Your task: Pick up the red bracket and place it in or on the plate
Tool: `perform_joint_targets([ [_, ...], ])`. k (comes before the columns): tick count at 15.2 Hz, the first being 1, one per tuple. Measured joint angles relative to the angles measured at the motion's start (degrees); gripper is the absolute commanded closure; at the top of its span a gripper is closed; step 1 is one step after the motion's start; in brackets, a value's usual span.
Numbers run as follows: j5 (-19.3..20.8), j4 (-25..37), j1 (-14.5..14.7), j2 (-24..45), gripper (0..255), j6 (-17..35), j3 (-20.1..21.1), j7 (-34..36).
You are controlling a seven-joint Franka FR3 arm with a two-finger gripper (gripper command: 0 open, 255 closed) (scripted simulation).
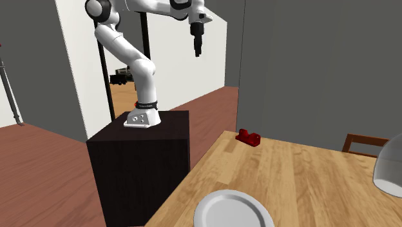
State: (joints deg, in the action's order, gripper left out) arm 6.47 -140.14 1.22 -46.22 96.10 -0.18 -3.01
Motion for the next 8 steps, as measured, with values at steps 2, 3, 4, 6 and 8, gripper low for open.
perform_joint_targets([
  [2, 0.1, -0.3, -0.2, 0.4, 0, 0.7, -0.2, 0.1],
  [3, 0.2, -0.5, -0.5, 1.5, 0, 2.0, -0.6, 0.3],
  [4, 0.5, -1.1, -0.9, 2.5, 0, 3.6, -1.0, 0.4],
  [6, 0.8, -1.8, -1.6, 5.6, 0, 7.3, -1.9, 0.9],
  [8, 0.9, -2.6, -2.2, 9.1, 0, 11.7, -2.5, 1.9],
])
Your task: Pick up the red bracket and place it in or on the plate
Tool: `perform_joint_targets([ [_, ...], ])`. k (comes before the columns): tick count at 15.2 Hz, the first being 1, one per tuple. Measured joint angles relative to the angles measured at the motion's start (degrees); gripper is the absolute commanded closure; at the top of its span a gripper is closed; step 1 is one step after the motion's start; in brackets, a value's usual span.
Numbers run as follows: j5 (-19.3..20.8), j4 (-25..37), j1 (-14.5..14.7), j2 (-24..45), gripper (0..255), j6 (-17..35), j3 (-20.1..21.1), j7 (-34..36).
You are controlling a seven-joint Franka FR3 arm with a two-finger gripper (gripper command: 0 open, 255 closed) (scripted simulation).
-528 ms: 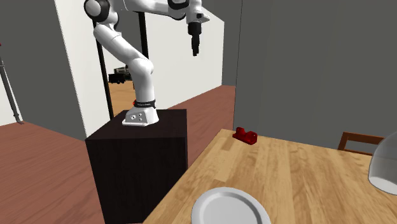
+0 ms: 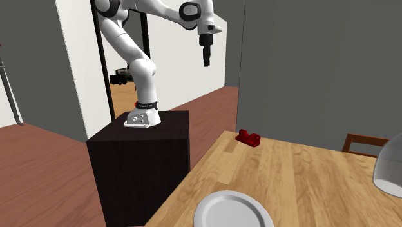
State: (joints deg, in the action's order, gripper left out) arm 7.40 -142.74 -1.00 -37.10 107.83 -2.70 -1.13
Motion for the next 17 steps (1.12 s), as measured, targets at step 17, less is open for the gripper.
perform_joint_targets([
  [17, -3.0, 7.9, -4.5, 35.4, 0, 27.9, -6.9, 2.1],
])
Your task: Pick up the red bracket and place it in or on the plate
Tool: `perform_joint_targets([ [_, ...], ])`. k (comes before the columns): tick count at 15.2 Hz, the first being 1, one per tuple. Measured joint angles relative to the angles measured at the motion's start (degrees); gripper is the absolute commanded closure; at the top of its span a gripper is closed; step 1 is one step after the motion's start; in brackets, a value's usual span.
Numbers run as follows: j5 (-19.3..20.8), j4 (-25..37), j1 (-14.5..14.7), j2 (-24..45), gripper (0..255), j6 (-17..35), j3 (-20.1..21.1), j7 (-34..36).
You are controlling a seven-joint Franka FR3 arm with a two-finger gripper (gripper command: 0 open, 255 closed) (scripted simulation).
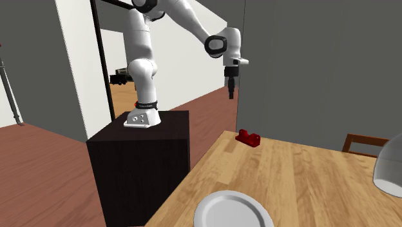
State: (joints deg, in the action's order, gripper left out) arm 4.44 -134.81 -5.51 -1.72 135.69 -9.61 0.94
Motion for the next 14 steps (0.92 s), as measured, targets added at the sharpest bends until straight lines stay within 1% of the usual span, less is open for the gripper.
perform_joint_targets([
  [4, -3.0, 5.0, -1.1, 9.0, 0, 3.9, -0.8, -0.8],
  [7, -5.6, 8.9, -2.5, 15.6, 0, 6.5, -1.2, -1.9],
  [14, -11.1, 20.7, -6.3, 30.5, 0, 9.2, -0.3, -3.1],
])
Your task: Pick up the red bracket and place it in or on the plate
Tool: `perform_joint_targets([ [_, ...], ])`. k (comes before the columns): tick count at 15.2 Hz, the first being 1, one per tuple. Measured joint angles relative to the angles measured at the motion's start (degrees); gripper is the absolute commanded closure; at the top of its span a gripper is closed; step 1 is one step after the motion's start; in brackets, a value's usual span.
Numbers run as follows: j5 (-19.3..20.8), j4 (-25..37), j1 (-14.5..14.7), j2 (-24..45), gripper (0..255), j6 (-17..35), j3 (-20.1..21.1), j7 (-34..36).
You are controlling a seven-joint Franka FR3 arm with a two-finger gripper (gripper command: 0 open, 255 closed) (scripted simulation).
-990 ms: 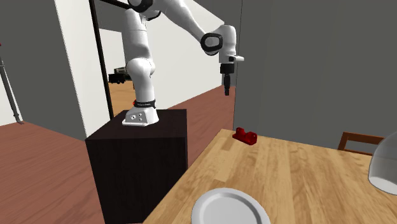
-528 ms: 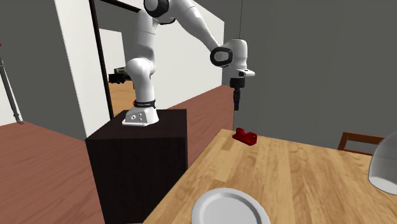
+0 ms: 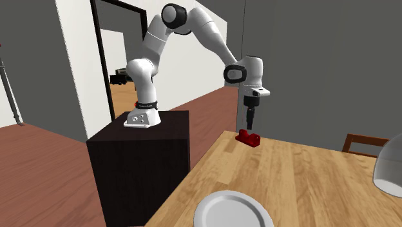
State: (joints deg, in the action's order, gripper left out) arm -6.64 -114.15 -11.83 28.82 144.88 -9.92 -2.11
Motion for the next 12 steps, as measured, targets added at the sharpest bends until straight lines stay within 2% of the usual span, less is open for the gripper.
perform_joint_targets([
  [7, -1.6, 3.0, -1.4, 6.3, 0, 3.3, 1.0, -0.9],
  [12, -1.7, 3.3, -1.6, 7.2, 0, 3.9, 1.1, -1.0],
])
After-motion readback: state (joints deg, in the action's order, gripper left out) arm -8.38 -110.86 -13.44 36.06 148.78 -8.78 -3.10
